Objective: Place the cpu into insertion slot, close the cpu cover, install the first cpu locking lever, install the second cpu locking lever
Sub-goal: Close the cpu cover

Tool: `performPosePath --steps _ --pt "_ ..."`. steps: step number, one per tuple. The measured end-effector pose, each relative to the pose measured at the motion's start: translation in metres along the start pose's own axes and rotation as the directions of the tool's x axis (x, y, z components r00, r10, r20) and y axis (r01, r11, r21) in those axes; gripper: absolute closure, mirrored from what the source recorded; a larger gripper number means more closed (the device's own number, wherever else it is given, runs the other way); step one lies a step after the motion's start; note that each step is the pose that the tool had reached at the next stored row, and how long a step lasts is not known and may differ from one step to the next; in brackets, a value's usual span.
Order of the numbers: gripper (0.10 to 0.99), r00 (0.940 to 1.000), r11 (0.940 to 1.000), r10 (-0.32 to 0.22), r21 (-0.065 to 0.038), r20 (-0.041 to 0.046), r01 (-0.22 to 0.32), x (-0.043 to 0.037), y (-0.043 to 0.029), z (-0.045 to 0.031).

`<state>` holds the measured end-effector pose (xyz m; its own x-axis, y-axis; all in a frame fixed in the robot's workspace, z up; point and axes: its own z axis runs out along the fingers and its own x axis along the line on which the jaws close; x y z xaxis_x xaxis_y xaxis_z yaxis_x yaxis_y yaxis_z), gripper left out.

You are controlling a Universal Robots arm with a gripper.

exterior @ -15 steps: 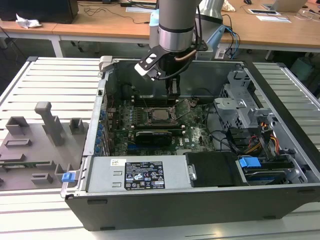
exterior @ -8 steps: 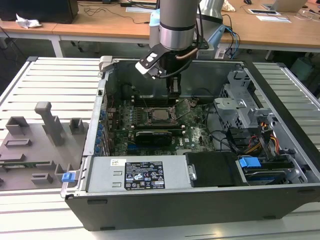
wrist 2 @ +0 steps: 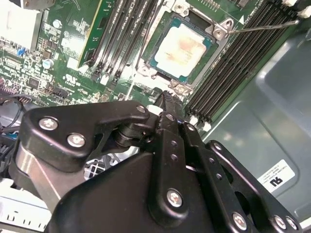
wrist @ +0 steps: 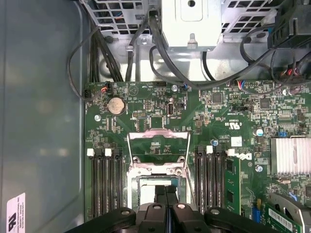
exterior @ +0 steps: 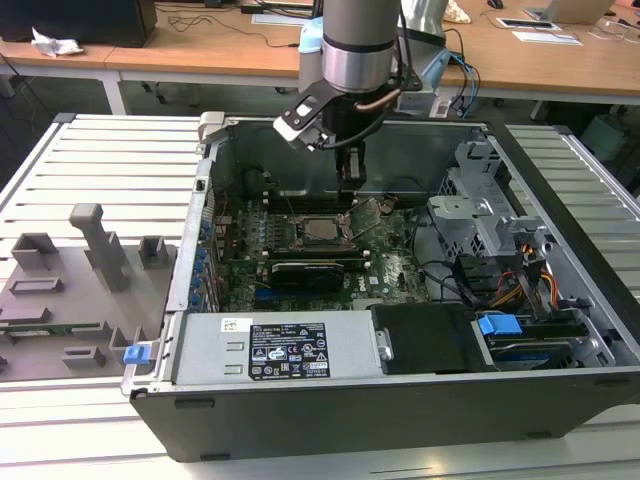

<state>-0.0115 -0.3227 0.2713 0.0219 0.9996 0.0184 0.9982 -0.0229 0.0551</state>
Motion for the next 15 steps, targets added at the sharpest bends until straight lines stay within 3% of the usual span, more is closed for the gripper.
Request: performPosePath --steps 15 --pt "0.976 1.0000 1.0000 0.000 0.000 -0.0001 0.000 0.0004 0.0160 -0.0014"
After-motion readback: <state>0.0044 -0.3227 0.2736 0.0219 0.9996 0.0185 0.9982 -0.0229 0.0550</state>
